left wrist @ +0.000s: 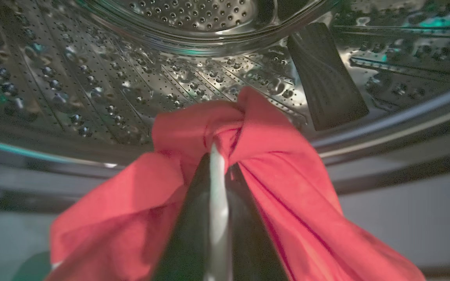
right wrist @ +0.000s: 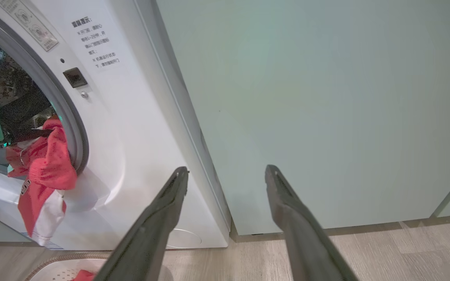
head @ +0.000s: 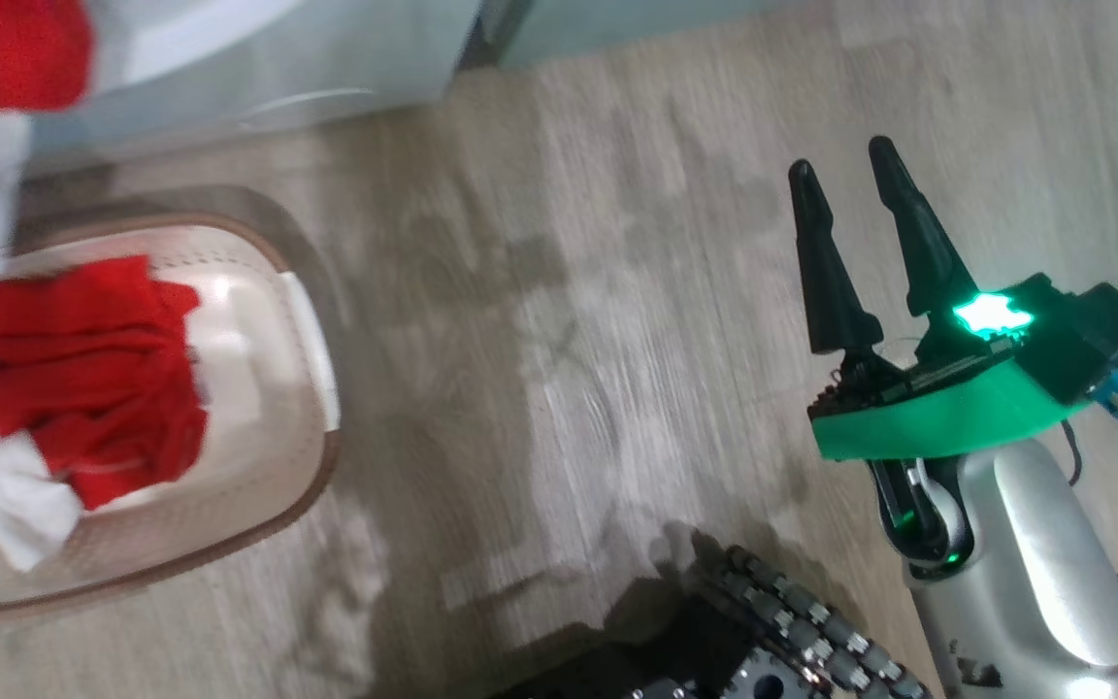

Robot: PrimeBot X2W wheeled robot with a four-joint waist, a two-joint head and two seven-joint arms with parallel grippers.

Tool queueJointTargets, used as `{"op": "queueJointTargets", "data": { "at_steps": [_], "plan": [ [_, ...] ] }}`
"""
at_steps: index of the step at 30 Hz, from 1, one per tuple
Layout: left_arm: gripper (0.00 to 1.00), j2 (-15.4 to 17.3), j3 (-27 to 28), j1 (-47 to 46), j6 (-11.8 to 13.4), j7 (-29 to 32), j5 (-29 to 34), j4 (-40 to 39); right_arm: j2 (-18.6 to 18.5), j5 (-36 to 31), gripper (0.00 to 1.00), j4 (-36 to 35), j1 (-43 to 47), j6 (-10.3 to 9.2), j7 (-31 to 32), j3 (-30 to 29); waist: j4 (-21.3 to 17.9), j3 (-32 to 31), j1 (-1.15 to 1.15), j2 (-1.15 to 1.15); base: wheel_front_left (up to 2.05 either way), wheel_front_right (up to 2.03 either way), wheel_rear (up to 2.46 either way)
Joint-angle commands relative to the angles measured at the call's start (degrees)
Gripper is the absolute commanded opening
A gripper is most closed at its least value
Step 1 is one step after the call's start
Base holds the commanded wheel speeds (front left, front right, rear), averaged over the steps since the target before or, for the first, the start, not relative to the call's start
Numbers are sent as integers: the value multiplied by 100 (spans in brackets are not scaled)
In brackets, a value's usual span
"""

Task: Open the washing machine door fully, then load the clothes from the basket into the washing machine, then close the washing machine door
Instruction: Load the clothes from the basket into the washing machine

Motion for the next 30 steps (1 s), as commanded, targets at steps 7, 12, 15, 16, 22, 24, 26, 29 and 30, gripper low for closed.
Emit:
{"op": "queueJointTargets", "data": {
  "at_steps": [7, 12, 15, 16, 22, 24, 26, 29, 30],
  "plan": [
    [0, 689, 357, -1077, 100, -64, 70, 37, 4, 287, 100, -273, -61, 0, -52, 236, -497, 575, -1, 0, 0, 0, 0],
    [0, 765, 522, -1437, 202, -556, 99, 170, 4, 385, 100, -329, -84, 0, -52, 262, -594, 734, -1, 0, 0, 0, 0],
    [0, 786, 538, -1554, 212, -837, 163, 194, 4, 406, 100, -346, -83, 0, -52, 261, -609, 772, -1, 0, 0, 0, 0],
    [0, 775, 556, -1615, 211, -992, 175, 197, 4, 414, 100, -353, -85, 0, -52, 261, -612, 788, -1, 0, 0, 0, 0],
    [0, 791, 543, -1947, 179, -1909, 385, 264, 4, 455, 100, -383, -123, 0, -52, 278, -621, 882, -1, 0, 0, 0, 0],
    [0, 766, 501, -2028, 153, -2075, 433, 343, 4, 460, 100, -381, -142, 0, -52, 287, -613, 905, -1, 0, 0, 0, 0],
    [0, 773, 450, -2062, 150, -2232, 508, 455, 4, 464, 100, -378, -162, 0, -52, 301, -608, 927, -1, 0, 0, 0, 0],
    [0, 786, 398, -1990, 131, -2276, 535, 707, 4, 488, 100, -377, -190, 0, -52, 330, -613, 950, -1, 0, 0, 0, 0],
    [0, 793, 368, -1950, 103, -2249, 541, 792, 4, 497, 100, -378, -197, 0, -52, 331, -611, 957, -1, 0, 0, 0, 0]
  ]
}}
